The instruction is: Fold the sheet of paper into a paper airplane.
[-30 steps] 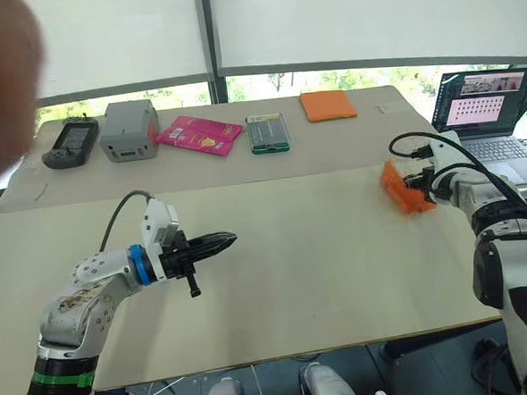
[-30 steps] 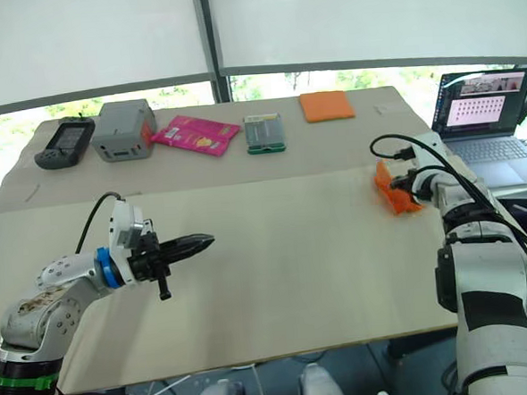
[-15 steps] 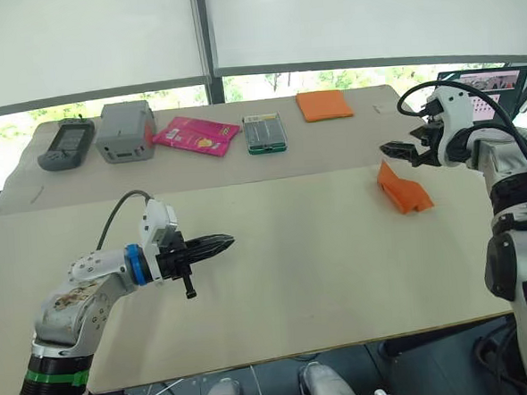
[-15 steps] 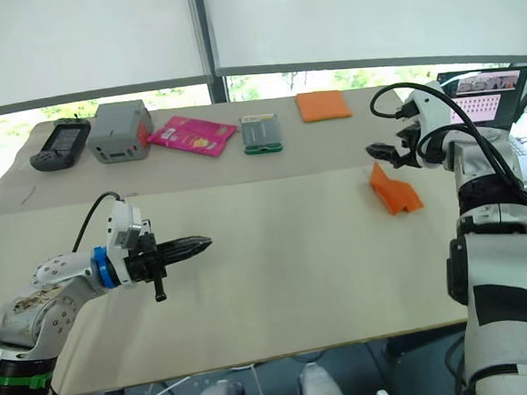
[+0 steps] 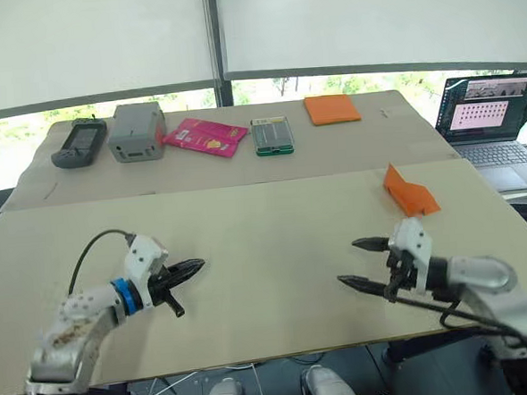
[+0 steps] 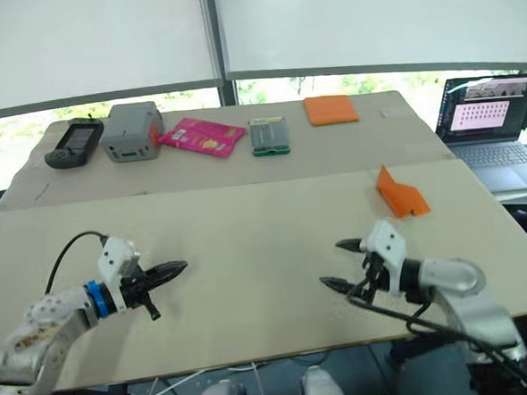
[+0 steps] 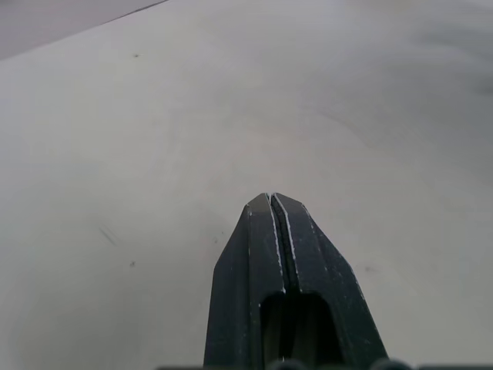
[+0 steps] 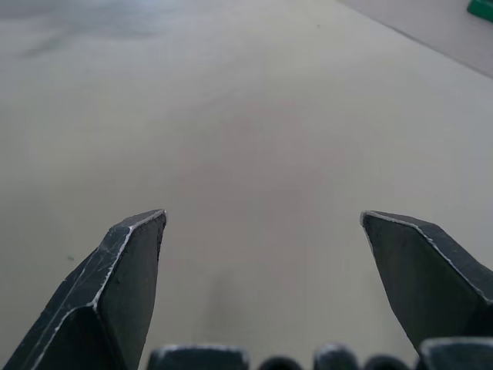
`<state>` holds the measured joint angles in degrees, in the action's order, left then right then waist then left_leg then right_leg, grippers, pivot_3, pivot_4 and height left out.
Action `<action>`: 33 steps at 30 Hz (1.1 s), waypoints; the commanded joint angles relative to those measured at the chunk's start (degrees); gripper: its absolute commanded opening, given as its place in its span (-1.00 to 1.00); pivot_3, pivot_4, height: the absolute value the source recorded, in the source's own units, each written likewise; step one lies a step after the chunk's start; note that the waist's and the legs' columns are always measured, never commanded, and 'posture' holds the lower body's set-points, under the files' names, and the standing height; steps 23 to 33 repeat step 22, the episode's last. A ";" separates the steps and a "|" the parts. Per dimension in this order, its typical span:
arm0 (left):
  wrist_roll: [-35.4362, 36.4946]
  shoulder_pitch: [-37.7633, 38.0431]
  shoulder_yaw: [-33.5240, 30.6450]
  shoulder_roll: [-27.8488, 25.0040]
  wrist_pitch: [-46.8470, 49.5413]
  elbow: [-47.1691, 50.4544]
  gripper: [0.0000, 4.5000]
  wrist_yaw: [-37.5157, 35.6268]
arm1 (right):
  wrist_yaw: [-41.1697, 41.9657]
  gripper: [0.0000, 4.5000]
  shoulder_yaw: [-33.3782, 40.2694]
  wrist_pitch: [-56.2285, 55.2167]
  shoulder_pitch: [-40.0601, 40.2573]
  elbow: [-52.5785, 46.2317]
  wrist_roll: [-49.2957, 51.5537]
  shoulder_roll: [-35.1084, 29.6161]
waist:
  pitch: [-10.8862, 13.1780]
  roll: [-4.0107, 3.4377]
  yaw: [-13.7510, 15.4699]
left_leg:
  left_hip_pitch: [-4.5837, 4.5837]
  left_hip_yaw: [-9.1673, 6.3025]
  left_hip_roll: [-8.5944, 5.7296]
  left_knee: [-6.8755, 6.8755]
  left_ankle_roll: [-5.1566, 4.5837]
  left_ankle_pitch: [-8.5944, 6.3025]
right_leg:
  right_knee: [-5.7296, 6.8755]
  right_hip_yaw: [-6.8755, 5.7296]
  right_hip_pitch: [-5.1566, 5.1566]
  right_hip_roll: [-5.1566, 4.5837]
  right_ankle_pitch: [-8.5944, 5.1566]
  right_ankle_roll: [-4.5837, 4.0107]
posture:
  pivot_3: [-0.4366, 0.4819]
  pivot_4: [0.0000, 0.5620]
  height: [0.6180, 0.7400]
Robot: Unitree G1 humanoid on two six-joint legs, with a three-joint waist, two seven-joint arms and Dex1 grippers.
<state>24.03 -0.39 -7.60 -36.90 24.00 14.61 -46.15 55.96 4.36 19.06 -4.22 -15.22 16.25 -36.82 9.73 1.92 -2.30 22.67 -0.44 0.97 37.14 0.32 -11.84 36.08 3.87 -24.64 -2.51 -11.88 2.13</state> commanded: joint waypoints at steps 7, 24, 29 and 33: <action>-0.88 2.63 -0.41 1.87 -2.46 3.60 -1.00 1.73 | -4.43 0.98 -2.22 -0.17 -0.18 0.49 -0.38 1.85 | 0.04 -0.07 -0.01 | 0.18 -0.30 -0.14 -0.05 0.00 0.00 | -0.06 -0.19 0.24 -0.14 0.02 0.04 | -0.05 -0.47 1.00; -2.17 2.78 0.45 2.39 -4.55 2.76 -1.00 1.27 | -7.90 0.98 -2.77 4.58 -1.65 0.55 0.14 2.33 | 0.11 -0.39 2.03 | -0.11 -2.52 -1.20 -0.12 -0.26 0.31 | 0.01 -2.90 1.38 -1.77 -0.96 -0.02 | -0.05 -0.47 1.00; -2.17 2.78 0.45 2.39 -4.55 2.76 -1.00 1.27 | -7.90 0.98 -2.77 4.58 -1.65 0.55 0.14 2.33 | 0.11 -0.39 2.03 | -0.11 -2.52 -1.20 -0.12 -0.26 0.31 | 0.01 -2.90 1.38 -1.77 -0.96 -0.02 | -0.05 -0.47 1.00; -2.17 2.78 0.45 2.39 -4.55 2.76 -1.00 1.27 | -7.90 0.98 -2.77 4.58 -1.65 0.55 0.14 2.33 | 0.11 -0.39 2.03 | -0.11 -2.52 -1.20 -0.12 -0.26 0.31 | 0.01 -2.90 1.38 -1.77 -0.96 -0.02 | -0.05 -0.47 1.00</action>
